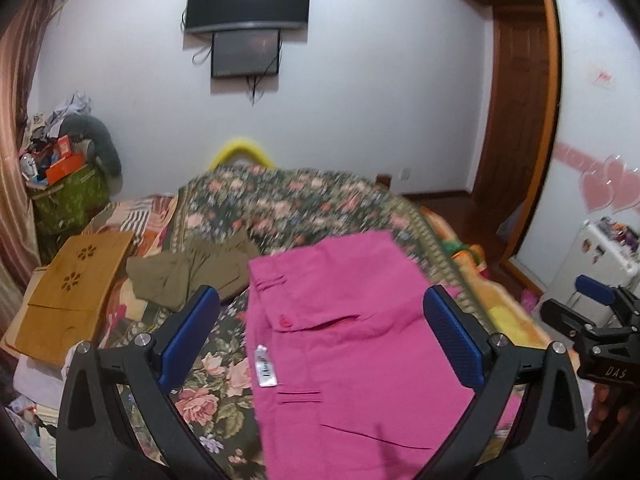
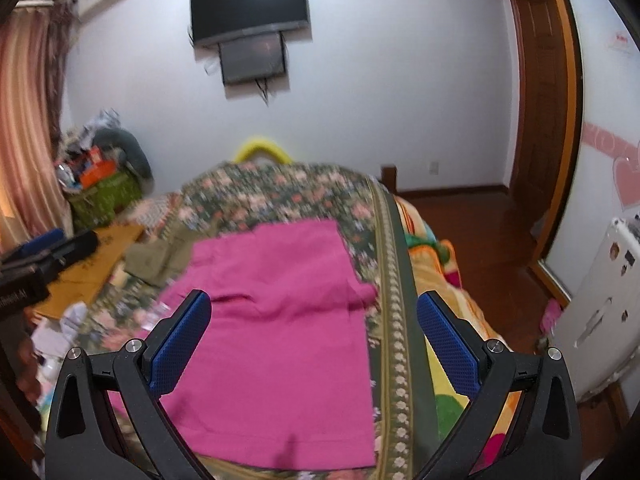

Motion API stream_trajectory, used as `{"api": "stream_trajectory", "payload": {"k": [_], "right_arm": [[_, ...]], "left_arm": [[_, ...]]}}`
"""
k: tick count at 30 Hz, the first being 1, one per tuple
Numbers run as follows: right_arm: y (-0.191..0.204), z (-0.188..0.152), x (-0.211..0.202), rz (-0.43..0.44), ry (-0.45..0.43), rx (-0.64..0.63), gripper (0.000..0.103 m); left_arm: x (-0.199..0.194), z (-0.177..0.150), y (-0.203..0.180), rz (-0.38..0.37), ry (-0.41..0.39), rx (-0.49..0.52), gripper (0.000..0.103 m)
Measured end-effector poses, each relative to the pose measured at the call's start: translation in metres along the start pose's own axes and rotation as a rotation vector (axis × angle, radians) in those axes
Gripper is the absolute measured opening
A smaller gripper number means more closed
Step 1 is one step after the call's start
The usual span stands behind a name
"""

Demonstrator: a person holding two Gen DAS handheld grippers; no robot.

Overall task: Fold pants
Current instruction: 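Lower both tools to the hem ends of the pink trouser legs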

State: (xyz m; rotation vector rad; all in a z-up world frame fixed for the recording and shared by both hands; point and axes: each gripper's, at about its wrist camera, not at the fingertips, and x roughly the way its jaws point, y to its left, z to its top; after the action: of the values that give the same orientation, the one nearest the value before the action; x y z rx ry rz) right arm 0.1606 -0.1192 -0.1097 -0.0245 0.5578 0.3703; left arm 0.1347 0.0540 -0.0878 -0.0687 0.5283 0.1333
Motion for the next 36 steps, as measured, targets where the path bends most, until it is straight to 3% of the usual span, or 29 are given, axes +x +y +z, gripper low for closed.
{"api": "stream_trajectory", "payload": {"k": [4,12,15,17,19,22,25,30,33,35,36], "right_arm": [[-0.016,-0.009,0.04,-0.008,0.109,0.0,0.102],[-0.039,-0.017,0.108,0.019,0.266,-0.013,0.102],[-0.044,-0.018,0.129,0.052,0.301,-0.015,0.093],[-0.044,-0.016,0.141,0.075,0.319,-0.022,0.088],[-0.044,-0.013,0.149,0.102,0.321,-0.028,0.082],[-0.046,-0.007,0.16,0.132,0.329,-0.034,0.067],[-0.047,0.0,0.175,0.154,0.338,-0.036,0.063],[-0.042,0.0,0.198,0.196,0.386,-0.054,0.043],[-0.038,-0.006,0.21,0.207,0.42,-0.067,0.028],[-0.039,-0.009,0.212,0.204,0.427,-0.067,0.018],[-0.04,-0.01,0.212,0.209,0.421,-0.058,0.015]], "left_arm": [[0.049,-0.009,0.015,0.047,0.084,0.02,0.103],[0.129,-0.031,0.043,0.063,0.292,0.022,0.103],[0.149,-0.039,0.055,0.039,0.35,-0.008,0.103],[0.158,-0.043,0.058,0.038,0.378,0.001,0.096],[0.166,-0.046,0.058,0.026,0.411,0.008,0.076],[0.176,-0.051,0.059,-0.017,0.459,-0.016,0.061],[0.187,-0.055,0.06,-0.046,0.498,-0.025,0.044],[0.199,-0.064,0.068,-0.161,0.575,-0.122,0.039],[0.201,-0.066,0.068,-0.166,0.581,-0.125,0.036],[0.201,-0.066,0.066,-0.159,0.578,-0.116,0.027],[0.201,-0.066,0.064,-0.155,0.579,-0.106,0.016]]}}
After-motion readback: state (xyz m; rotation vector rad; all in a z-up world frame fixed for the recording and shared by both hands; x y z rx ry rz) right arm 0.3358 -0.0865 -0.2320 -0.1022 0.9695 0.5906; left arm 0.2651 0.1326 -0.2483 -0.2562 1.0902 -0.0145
